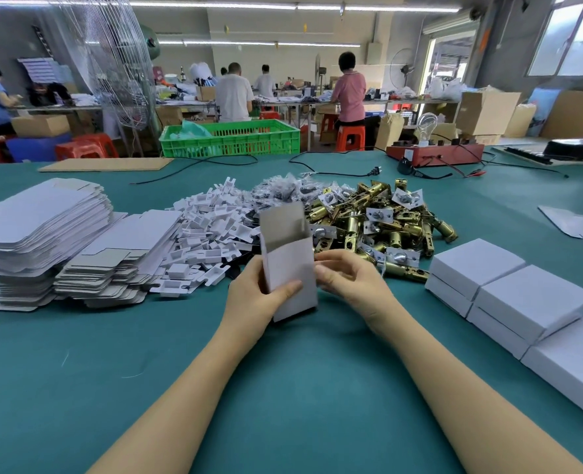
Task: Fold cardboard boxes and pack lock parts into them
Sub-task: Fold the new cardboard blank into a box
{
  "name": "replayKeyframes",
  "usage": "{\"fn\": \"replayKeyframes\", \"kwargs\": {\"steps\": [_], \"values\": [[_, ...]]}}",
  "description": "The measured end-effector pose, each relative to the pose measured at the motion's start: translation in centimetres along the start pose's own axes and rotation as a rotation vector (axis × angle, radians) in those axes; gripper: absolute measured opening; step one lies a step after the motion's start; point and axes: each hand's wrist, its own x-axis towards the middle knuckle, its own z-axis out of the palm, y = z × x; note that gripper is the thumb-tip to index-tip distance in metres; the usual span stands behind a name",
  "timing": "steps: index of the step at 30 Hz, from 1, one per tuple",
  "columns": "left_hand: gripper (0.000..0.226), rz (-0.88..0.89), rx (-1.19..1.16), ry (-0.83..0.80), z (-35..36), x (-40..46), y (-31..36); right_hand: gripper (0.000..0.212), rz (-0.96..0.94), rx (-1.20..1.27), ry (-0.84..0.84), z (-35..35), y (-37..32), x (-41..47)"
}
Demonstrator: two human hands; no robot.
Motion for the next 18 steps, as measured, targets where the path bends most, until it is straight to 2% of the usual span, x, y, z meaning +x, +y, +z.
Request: {"fn": "replayKeyframes", "kwargs": {"steps": [2,5,7,10,14,18], "values": [[0.038,-0.019,-0.02,0.085,-0.4,0.1,0.0,0.005,0.005,-0.032,0.284,-0.9,0.1,0.4],[0.036,-0.039,-0.07,0.153,-0.8,0.3,0.1,0.006,0.08,-0.22,0.732,-3.2,0.1,0.7],[0.037,-0.05,-0.079,0.141,-0.7,0.3,0.1,0.01,0.13,-0.295,0.863,-4.6,0.2,0.6],[0.039,-0.053,-0.067,0.103,-0.4,0.1,0.1,0.013,0.175,-0.517,0.793,-5.3,0.6,0.4],[0.042,-0.067,-0.075,0.085,-0.5,0.2,0.0,0.032,0.238,-0.926,0.612,-5.2,1.0,0.1],[0.043,-0.074,-0.083,0.05,-0.4,0.2,-0.1,0.034,0.31,-1.165,0.522,-5.1,1.1,-0.3]]}}
